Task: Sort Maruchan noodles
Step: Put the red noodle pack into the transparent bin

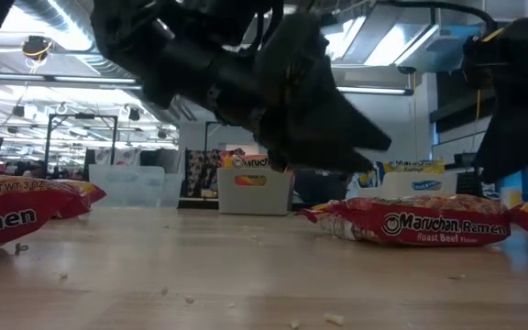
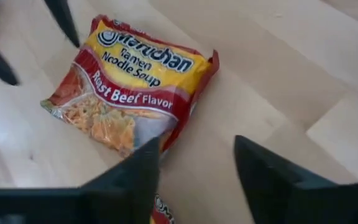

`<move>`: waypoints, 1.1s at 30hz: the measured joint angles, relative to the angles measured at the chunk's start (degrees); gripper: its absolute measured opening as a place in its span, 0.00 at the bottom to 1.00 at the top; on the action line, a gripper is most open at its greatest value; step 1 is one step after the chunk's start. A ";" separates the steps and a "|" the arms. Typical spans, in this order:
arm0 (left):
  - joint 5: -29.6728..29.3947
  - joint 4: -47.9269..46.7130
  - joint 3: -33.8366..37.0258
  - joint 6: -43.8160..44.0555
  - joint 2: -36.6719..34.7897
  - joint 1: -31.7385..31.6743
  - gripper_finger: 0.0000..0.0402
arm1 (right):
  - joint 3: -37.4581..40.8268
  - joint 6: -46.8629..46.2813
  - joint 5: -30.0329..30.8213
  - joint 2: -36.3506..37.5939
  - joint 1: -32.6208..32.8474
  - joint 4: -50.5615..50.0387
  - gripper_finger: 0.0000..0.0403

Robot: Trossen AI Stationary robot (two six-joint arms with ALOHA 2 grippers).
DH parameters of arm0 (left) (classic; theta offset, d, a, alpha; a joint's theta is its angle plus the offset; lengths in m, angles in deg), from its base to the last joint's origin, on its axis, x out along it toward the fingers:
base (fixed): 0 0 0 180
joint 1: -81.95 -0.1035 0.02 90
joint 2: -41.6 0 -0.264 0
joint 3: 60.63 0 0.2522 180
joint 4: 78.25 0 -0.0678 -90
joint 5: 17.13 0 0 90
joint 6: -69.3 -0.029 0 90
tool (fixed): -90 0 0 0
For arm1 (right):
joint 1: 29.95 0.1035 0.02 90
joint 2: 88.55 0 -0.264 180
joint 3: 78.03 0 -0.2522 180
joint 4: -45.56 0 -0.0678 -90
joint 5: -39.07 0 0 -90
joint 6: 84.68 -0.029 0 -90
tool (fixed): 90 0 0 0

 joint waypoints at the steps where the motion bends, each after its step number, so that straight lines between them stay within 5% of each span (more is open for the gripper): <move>1: -0.02 -0.23 0.04 0.00 0.29 0.04 0.57 | 0.14 0.00 0.03 -0.21 -0.34 0.84 0.53; 8: 0.83 0.15 -0.03 -0.49 4.28 0.17 0.57 | 8.64 4.07 -5.52 -0.42 -5.42 21.22 0.70; 23: -2.07 -2.99 -0.11 -4.94 4.55 1.03 0.57 | 16.99 4.99 -17.23 -1.42 -14.44 36.50 0.69; 33: -6.03 -3.99 0.00 -9.55 4.57 2.08 0.57 | 16.90 8.35 -23.53 -9.35 -17.35 48.52 0.68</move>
